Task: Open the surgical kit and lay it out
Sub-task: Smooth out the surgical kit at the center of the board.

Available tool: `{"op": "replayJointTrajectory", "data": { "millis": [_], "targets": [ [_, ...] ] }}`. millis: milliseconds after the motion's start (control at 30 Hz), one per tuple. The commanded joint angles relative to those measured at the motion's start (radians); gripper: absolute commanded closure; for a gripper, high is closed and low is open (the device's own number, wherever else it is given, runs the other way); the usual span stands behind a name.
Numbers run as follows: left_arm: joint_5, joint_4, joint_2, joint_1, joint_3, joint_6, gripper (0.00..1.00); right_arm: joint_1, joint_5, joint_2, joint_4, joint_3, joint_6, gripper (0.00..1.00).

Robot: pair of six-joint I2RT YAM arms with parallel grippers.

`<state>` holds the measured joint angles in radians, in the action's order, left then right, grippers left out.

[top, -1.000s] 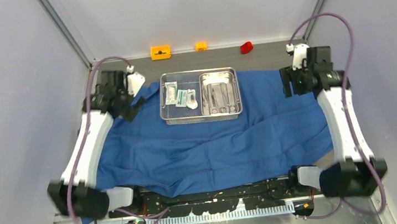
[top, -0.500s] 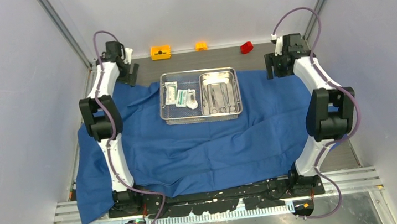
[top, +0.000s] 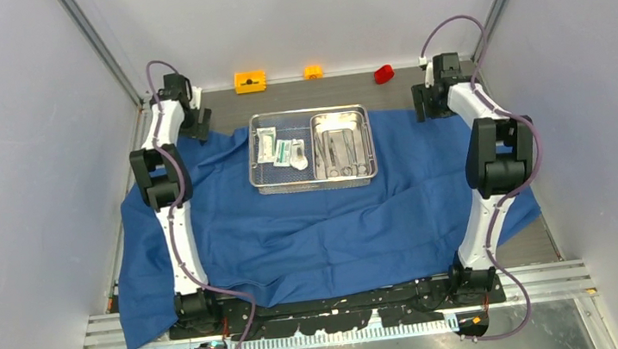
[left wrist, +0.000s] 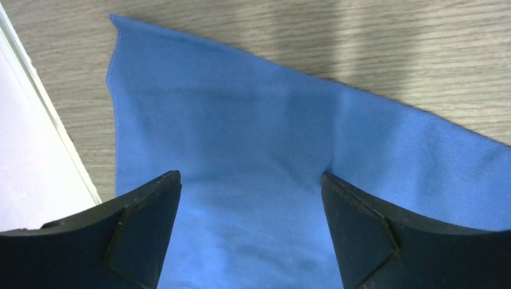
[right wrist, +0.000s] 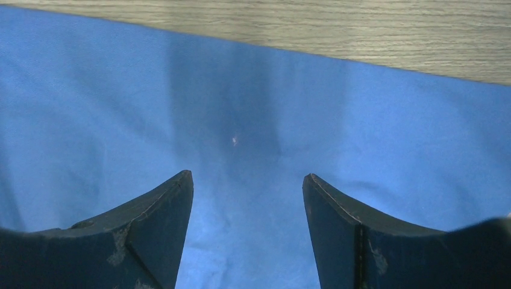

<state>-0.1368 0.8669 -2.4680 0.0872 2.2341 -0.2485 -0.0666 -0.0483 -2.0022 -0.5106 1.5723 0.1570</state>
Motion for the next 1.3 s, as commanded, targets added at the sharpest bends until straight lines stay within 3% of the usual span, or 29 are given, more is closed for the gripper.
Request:
{"op": "replayJointTrajectory", "data": {
  "millis": [0, 700, 933, 1267],
  "targets": [
    [-0.056, 0.002, -0.052, 0.014, 0.044, -0.028, 0.11, 0.0, -0.056, -0.045, 0.019, 0.065, 0.024, 0.28],
    [-0.248, -0.082, -0.119, 0.13, 0.064, -0.117, 0.2, -0.001, -0.137, -0.261, -0.086, 0.294, 0.053, 0.29],
    [-0.241, -0.111, -0.103, 0.157, 0.044, -0.111, 0.21, -0.001, -0.125, -0.336, -0.132, 0.391, 0.045, 0.3],
    [-0.202, -0.072, -0.085, 0.157, 0.128, -0.066, 0.16, -0.001, -0.14, -0.413, -0.187, 0.54, 0.054, 0.33]
  ]
}}
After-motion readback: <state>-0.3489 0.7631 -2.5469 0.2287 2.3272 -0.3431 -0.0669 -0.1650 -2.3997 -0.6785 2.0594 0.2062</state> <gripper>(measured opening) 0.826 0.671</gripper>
